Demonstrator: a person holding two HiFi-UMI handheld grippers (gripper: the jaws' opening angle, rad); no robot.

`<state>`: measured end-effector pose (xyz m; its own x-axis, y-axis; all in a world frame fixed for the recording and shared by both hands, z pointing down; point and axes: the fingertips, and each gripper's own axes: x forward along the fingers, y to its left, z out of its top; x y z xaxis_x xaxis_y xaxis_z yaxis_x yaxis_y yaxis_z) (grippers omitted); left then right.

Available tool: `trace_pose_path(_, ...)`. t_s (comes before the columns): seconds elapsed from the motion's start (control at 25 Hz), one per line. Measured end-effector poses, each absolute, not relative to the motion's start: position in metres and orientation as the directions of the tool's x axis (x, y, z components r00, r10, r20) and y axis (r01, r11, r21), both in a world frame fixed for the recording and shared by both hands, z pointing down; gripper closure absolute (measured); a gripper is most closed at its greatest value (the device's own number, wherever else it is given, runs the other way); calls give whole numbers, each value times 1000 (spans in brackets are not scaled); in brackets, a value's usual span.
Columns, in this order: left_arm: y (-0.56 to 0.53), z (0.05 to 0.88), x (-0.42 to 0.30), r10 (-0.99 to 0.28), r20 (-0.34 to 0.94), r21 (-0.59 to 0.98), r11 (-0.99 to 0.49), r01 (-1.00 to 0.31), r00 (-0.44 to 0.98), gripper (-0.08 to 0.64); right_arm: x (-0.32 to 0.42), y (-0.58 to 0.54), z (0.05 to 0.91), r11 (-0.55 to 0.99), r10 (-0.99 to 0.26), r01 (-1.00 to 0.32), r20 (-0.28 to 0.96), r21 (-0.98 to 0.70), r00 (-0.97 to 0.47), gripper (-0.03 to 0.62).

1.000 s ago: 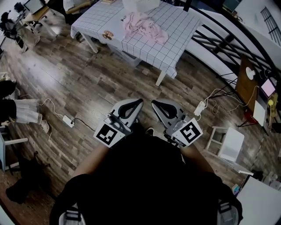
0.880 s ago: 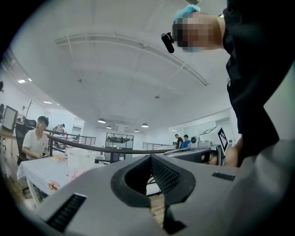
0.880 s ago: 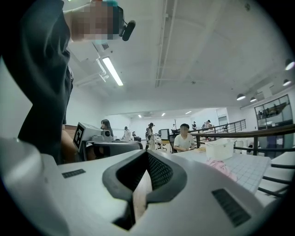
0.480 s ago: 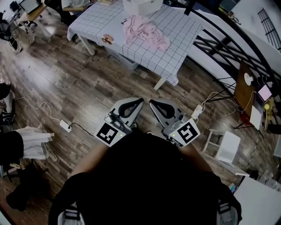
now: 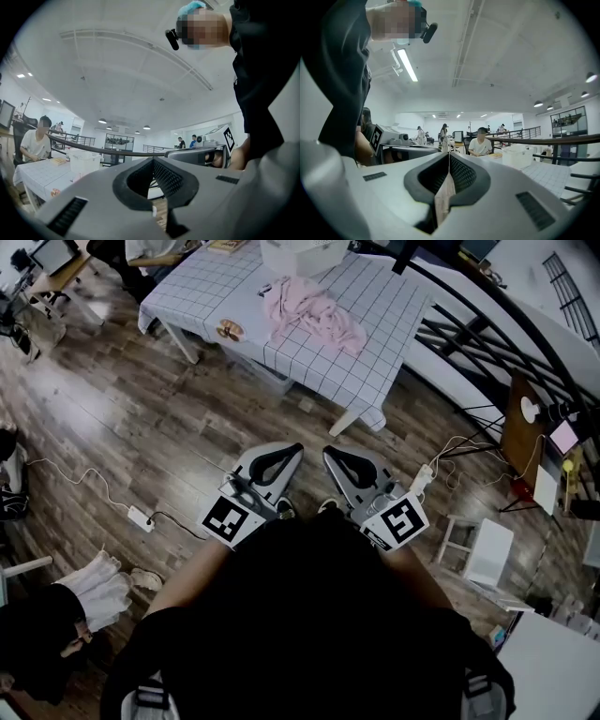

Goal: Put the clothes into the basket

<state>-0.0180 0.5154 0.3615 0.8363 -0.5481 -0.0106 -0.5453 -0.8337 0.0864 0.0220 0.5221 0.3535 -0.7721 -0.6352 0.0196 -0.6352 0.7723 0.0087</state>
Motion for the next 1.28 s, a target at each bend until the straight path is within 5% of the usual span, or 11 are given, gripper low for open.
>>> trace_pose_path(1.28, 291, 349, 13, -630, -7, 56, -775, -629, 776, 557, 56, 293, 354, 796, -604, -604, -5, 25, -797, 574)
